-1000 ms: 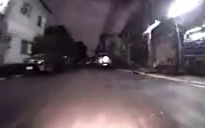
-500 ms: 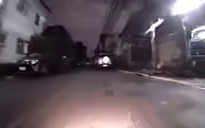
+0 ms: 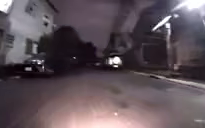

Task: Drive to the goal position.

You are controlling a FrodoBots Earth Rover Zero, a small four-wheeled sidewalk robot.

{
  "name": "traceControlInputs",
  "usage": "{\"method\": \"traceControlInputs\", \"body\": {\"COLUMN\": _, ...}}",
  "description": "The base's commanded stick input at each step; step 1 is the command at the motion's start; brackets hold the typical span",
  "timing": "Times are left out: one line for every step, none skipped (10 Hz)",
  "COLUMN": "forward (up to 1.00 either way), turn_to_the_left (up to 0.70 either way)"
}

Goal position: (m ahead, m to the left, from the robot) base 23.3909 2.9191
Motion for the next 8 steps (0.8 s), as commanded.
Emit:
{"method": "traceControlInputs", "body": {"forward": 1.0, "turn_to_the_left": 0.0}}
{"method": "traceControlInputs", "body": {"forward": 1.0, "turn_to_the_left": 0.0}}
{"method": "traceControlInputs", "body": {"forward": 1.0, "turn_to_the_left": 0.0}}
{"method": "traceControlInputs", "body": {"forward": 1.0, "turn_to_the_left": 0.0}}
{"method": "traceControlInputs", "body": {"forward": 1.0, "turn_to_the_left": 0.0}}
{"method": "traceControlInputs", "body": {"forward": 1.0, "turn_to_the_left": 0.0}}
{"method": "traceControlInputs", "body": {"forward": 1.0, "turn_to_the_left": 0.0}}
{"method": "traceControlInputs", "body": {"forward": 1.0, "turn_to_the_left": 0.0}}
